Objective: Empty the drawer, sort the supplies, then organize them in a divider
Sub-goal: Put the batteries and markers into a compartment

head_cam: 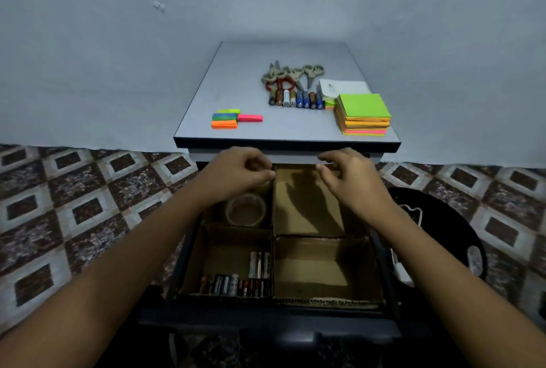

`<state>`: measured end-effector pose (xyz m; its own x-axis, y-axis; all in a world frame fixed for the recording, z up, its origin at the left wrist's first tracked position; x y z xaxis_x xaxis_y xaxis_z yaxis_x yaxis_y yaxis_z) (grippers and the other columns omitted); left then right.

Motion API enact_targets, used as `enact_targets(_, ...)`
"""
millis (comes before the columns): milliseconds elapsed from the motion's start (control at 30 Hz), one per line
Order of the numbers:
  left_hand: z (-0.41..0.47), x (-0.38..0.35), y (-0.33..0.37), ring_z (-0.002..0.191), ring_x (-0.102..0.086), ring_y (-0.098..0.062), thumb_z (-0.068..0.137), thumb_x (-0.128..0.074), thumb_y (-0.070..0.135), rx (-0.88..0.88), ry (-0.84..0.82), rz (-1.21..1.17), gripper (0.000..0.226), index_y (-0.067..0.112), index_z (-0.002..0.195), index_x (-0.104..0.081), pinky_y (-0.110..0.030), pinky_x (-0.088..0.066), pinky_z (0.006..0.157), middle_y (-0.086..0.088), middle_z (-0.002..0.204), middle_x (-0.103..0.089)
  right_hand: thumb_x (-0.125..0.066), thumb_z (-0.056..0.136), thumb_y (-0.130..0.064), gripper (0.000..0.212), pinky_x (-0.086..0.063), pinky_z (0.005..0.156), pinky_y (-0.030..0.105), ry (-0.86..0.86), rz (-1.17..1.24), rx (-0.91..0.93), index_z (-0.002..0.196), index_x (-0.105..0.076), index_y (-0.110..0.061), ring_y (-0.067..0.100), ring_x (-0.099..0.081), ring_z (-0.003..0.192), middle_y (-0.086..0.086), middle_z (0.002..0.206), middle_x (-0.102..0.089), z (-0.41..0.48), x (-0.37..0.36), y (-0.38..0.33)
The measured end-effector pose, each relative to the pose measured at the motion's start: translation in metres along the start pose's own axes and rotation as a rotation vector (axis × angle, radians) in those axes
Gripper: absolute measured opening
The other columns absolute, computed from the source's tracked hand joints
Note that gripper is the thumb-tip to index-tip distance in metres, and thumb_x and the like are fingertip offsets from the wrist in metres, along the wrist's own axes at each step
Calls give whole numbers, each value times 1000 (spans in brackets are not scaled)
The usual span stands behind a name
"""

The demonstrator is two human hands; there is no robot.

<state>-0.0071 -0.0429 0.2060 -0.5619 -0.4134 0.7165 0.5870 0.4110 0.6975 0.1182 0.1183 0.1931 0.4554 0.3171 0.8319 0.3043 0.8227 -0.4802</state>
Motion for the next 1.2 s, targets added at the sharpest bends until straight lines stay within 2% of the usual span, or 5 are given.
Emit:
enact_targets(333,115,53,26,79,-61,-18,88,-60,13,159,195,-114,11,7,93,-68,-28,-50,68,-9,93,-65,-58,89,-19,22,-37,74,21,0,70,-63,102,-72,-8,21,-61,97,11,102,-70,109,33,-25)
enact_targets(533,172,55,12,75,-58,-27,86,-59,6,312,169,-27,14,-3,96,-64,-31,-50,65,-18,88,-63,-57,86,-9,22,-47,71,30,-97,101,-143,95,-71,6,16,-52,67,23,83,-68,159,27,-25)
enact_targets(667,191,52,3,64,-53,-28,83,-59,1,406,166,12,18,2,69,-49,-31,-43,54,-17,68,-54,-58,84,-7,26,-44,58,27,-138,119,-191,98,-66,14,12,-48,47,26,78,-65,185,17,-22)
enact_targets(900,206,46,-6,50,-45,-16,89,-55,3,571,2,-89,21,4,70,-47,-24,-39,47,-11,62,-51,-57,83,-6,22,-40,61,30,-209,107,-188,91,-63,14,21,-50,67,30,90,-66,210,-3,-20)
enact_targets(1200,202,59,-12,56,-45,-13,90,-55,5,598,-147,8,23,6,67,-50,-21,-40,56,-6,65,-51,-66,83,-17,33,-31,48,21,-291,-50,-101,63,-40,-10,11,-37,54,1,62,-43,227,-23,-27)
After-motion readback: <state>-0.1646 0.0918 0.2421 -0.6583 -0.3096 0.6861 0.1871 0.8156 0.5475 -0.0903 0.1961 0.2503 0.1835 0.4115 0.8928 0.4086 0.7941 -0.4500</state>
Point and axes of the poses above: each hand's wrist, its own z-axis towards the middle knuckle, its own x-axis out of the back of the hand, y = z × x, the point moved 3 cm from there along z, towards the middle knuckle
